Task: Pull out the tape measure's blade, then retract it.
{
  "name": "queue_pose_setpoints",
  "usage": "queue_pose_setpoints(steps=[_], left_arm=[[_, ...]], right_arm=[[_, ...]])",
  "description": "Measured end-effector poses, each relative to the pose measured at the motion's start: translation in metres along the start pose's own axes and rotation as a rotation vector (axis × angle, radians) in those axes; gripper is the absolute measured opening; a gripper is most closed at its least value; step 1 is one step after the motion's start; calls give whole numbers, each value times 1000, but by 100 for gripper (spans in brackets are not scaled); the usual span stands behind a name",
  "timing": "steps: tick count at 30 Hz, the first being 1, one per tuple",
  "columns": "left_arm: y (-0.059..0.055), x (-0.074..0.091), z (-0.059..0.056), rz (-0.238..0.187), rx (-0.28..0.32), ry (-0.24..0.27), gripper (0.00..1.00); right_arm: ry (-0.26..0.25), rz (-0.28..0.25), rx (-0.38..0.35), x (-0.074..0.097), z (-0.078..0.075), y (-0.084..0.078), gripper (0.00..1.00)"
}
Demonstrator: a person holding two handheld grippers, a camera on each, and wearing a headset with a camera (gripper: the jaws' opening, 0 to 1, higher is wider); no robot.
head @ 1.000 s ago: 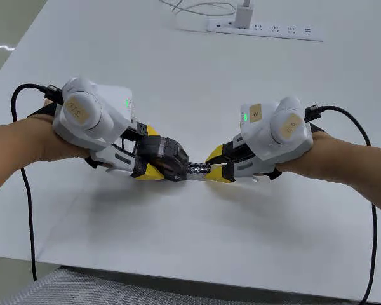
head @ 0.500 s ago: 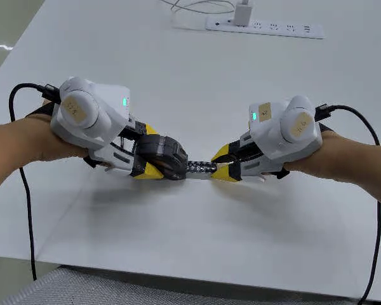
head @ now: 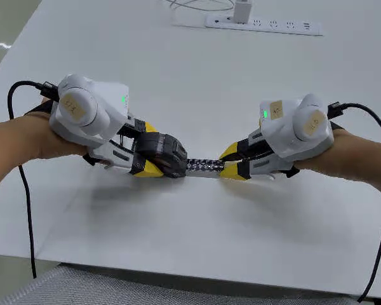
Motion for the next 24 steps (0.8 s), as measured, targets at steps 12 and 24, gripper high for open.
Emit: queue_pose_setpoints(steps=[12,24], left_arm=[[0,0,0,1,1,-1,30],[0,-1,0,-1,-2,-3,30]], right_arm=[[-3,6,-5,11,1,-9,8],[-8,10,-10,17,1,-17,8]])
Point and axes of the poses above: the centre of the closed fingertips' face, and the gripper's own axes: x roughly backward along the fingers, z roughly to its left, y roughly out of its top, the point moved 5 cm from there along x, roughly backward along the fingers, and after that the axes turned 9 degrees about y, right-handed, at the moved point
